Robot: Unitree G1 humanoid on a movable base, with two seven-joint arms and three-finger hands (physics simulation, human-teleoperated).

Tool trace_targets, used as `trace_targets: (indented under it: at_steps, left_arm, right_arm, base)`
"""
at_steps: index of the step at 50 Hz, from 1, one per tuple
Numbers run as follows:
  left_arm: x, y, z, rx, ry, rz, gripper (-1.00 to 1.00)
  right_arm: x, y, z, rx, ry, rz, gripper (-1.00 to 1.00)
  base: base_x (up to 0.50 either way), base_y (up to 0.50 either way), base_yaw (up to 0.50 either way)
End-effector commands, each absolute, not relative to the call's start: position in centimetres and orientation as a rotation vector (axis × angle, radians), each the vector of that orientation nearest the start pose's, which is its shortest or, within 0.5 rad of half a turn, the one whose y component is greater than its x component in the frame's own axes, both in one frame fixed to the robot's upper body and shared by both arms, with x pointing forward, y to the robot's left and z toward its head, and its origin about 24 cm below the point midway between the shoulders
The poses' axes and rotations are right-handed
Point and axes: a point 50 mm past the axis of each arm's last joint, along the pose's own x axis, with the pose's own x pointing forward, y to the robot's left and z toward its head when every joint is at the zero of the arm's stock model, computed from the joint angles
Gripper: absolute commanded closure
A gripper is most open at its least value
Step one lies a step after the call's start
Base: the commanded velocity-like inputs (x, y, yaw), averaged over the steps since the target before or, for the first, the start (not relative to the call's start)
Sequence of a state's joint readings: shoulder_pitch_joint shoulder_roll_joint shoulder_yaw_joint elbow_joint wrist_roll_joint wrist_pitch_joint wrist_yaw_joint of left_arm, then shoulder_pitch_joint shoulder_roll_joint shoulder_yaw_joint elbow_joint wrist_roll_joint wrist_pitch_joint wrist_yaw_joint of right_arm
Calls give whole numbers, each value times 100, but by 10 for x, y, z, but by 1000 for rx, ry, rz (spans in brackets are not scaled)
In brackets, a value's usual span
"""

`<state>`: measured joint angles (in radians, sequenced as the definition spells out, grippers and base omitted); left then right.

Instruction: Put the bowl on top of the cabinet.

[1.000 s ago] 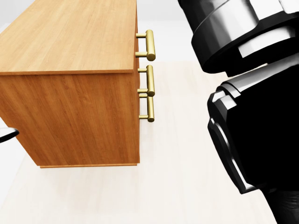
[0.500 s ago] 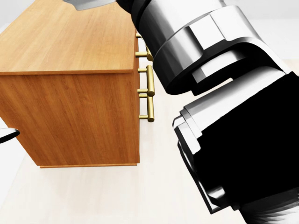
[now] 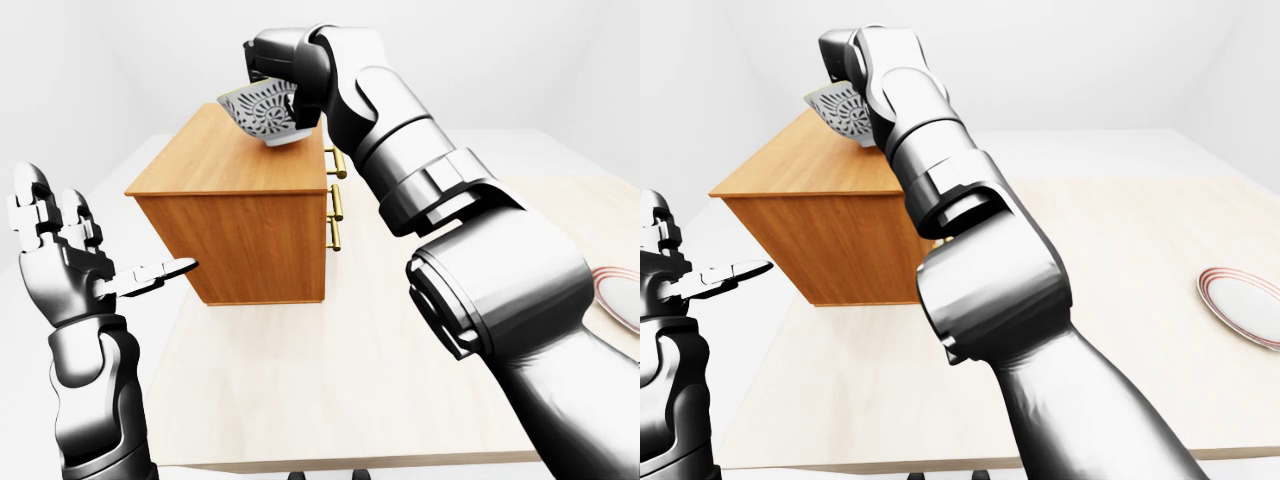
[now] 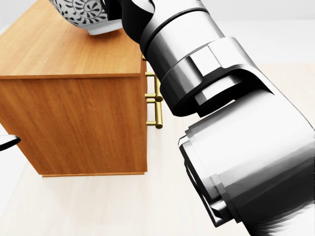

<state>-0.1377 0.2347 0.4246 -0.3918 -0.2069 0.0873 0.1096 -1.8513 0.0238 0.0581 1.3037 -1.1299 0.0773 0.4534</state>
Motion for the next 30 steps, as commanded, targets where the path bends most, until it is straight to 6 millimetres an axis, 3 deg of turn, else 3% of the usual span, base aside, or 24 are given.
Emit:
trace_targets:
  at_steps: [1, 19, 27, 28, 29, 30]
  left_arm:
    - [239, 265, 177, 27, -501, 416, -100]
    - [238, 264, 178, 27, -508, 416, -100]
    - [238, 264, 178, 27, -508, 415, -100]
    - [238, 264, 178, 27, -506, 415, -100]
    - [238, 264, 178, 27, -507, 415, -100]
    - [238, 264, 178, 28, -506, 414, -100]
  right_arm:
    - [386, 24, 359, -1538, -308, 345, 100]
    - [392, 22, 340, -1550, -276, 365, 100]
    - [392, 20, 343, -1540, -279, 349, 100]
    - [392, 20, 343, -1542, -279, 349, 89]
    - [392, 20, 344, -1542, -281, 344, 23]
    - [392, 19, 344, -1543, -283, 342, 0]
  base:
    - [0, 0, 0]
    - [0, 0, 0]
    - [0, 0, 0]
    - [0, 0, 0]
    - [0, 0, 0]
    - [0, 0, 0]
